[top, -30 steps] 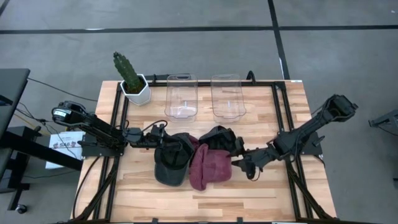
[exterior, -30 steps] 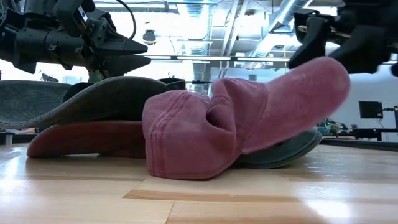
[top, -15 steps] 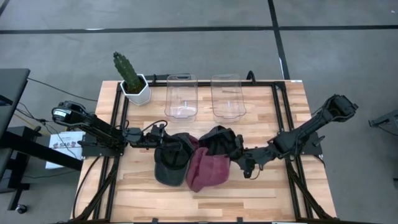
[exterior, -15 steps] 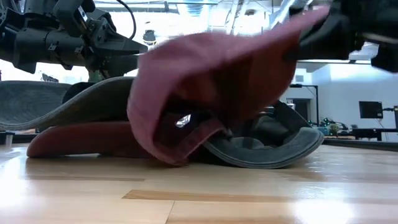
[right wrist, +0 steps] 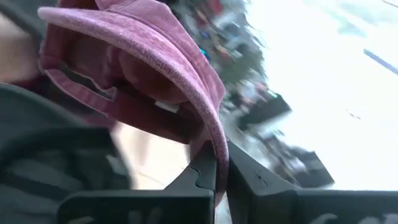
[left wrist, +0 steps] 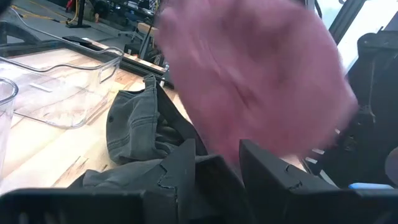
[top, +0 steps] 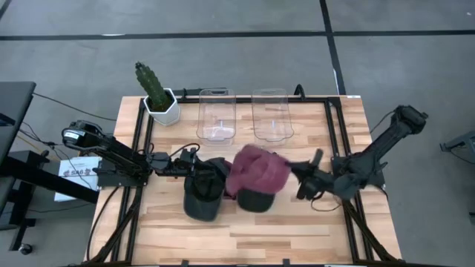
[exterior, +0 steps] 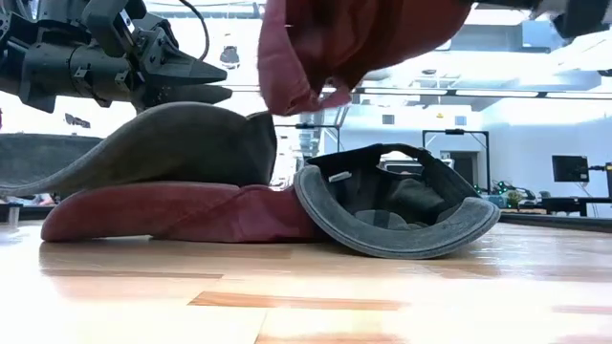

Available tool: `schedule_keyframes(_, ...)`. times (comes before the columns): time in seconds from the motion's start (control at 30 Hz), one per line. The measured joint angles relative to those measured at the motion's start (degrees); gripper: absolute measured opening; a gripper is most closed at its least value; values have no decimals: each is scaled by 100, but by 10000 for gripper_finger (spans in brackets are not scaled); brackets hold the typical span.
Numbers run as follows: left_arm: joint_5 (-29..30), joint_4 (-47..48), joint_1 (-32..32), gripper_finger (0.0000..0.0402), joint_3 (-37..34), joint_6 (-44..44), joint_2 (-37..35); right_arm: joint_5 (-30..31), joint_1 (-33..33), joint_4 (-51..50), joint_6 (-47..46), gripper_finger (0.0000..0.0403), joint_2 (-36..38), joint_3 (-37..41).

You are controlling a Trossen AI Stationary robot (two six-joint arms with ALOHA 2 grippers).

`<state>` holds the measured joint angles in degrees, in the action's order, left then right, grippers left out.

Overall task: Pick & Place hat
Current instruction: Put the right red cap into the right transparent bin

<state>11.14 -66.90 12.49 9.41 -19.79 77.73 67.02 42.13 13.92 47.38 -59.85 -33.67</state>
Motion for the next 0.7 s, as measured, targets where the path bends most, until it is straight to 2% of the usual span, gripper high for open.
schedule_keyframes(0.17, 288, -4, 2, 122, 0, 0, 0, 1182, 19, 196, 448, 2, 471, 0)
schedule_keyframes(0.23, 484, -5, 0, 122, -1, 0, 0, 1430, -104, 350, 695, 2, 633, -2)
schedule_keyframes(0.3, 661, -17, 0, 122, -2, 0, 0, 1432, -305, 485, 890, 2, 767, -2)
schedule_keyframes(0.43, 1017, -235, -58, 122, 0, 0, 2, 862, -777, 745, 1252, 2, 956, -2)
schedule_keyframes(0.53, 1138, -559, -230, 122, 40, 2, 0, 109, -1082, 1155, 1453, 2, 976, -2)
schedule_keyframes(0.7, 1138, -690, -562, 122, 378, 1, 0, -1282, -1343, 2424, 1903, 2, 974, -2)
